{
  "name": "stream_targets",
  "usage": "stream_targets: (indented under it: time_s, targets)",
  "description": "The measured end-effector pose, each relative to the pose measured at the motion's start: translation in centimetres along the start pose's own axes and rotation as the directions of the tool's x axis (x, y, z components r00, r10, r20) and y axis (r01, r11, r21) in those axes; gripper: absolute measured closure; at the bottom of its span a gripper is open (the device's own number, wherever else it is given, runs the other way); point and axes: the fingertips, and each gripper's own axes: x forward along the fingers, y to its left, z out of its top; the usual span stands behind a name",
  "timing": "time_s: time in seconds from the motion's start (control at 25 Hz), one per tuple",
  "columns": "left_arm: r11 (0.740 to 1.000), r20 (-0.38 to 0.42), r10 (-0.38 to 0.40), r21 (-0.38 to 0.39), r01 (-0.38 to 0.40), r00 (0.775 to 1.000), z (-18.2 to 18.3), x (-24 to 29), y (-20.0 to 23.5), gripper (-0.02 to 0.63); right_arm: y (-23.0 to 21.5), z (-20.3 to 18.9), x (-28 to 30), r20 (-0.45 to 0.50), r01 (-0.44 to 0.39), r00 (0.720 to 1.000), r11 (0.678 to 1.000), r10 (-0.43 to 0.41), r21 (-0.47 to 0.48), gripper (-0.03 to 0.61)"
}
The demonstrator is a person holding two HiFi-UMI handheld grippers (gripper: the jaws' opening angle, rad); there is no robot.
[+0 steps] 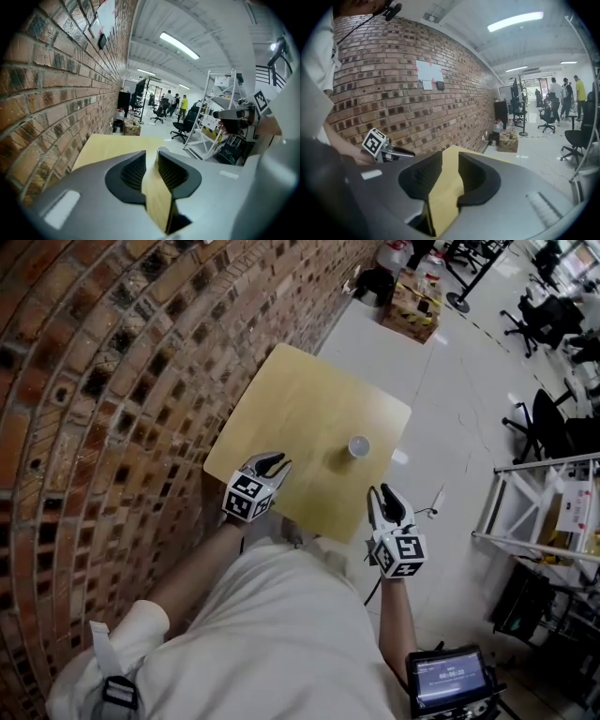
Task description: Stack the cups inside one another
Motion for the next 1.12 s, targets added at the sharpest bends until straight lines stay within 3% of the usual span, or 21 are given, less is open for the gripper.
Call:
stream_targets:
  time_s: [0.08,0.16,0.32,0.44,1.12]
  targets:
    - [1.000,0.000,0.028,0.009,-0.028,1.000,-0.1,-0.2,0.4,0.574,0.2,0.2,0.2,0.001,-0.004,1.000,1.000,0.004,-0.003,0.476]
    - [0.999,0.008,0.036,-0.007,-0.036,0.999,0.0,-0.2,0.5,0.581,0.2,0.2,0.0,0.002,0.000,1.000,1.000,0.000,-0.001,0.476]
    - [0.998,0.033,0.008,-0.060,-0.006,0.999,0.5,-0.1,0.4,0.508,0.3,-0.2,-0.3,-0.002,0.009,1.000,1.000,-0.009,0.000,0.477]
    - [0.998,0.031,-0.005,-0.063,0.007,1.000,0.6,-0.1,0.1,0.498,0.4,-0.5,-0.6,-0.008,0.016,1.000,1.000,-0.015,0.002,0.477]
    - [0.994,-0.008,-0.041,-0.102,0.040,0.999,-2.6,-0.5,-0.5,0.510,1.8,-2.8,-1.4,-0.050,0.027,0.998,0.999,-0.025,0.027,0.482]
